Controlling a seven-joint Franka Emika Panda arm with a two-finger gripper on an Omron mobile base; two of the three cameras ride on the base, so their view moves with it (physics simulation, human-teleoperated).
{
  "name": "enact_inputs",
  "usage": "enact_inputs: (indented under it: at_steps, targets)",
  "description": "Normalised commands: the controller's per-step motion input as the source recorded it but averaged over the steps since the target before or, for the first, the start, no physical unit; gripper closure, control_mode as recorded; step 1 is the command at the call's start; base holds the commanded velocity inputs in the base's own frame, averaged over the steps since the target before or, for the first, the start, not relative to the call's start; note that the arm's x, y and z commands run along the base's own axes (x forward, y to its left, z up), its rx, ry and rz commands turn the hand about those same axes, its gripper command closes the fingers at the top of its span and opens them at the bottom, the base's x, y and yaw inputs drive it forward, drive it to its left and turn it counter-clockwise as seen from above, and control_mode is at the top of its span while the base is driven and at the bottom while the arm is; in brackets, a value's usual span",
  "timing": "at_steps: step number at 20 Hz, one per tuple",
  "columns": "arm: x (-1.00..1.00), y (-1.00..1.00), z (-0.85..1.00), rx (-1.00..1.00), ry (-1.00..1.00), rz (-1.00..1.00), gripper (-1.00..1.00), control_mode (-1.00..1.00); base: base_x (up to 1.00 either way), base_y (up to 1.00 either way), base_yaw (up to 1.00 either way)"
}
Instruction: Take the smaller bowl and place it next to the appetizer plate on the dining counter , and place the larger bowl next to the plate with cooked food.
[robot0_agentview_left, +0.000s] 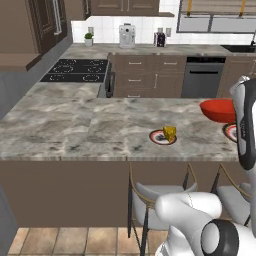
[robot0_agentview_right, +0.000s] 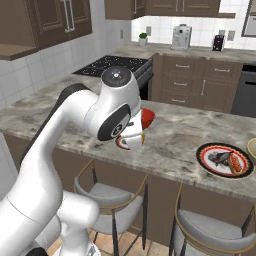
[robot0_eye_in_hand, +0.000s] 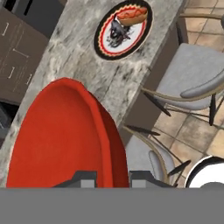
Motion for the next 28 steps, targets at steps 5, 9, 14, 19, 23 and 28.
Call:
enact_inputs:
  at_steps: [5,9,14,19,23,28]
  targets:
    - [0.2,-0.11,-0.35,0.0,0.0,-0.17,1.0,-1.0,0.0,0.0,0.0]
    - [0.16,-0.08,-0.39,0.0,0.0,-0.14,1.0,-1.0,0.0,0.0,0.0]
    - [0.16,-0.14,-0.31,0.0,0.01,-0.12,1.0,-1.0,0.0,0.0,0.0]
    - [0.16,-0.15,-0.26,0.0,0.03,-0.08,1.0,-1.0,0.0,0.0,0.0]
    - [0.14,0.0,-0.35,0.0,0.05,-0.01,1.0,-1.0,0.0,0.0,0.0]
    - [0.19,0.0,-0.39,0.0,0.07,0.0,1.0,-1.0,0.0,0.0,0.0]
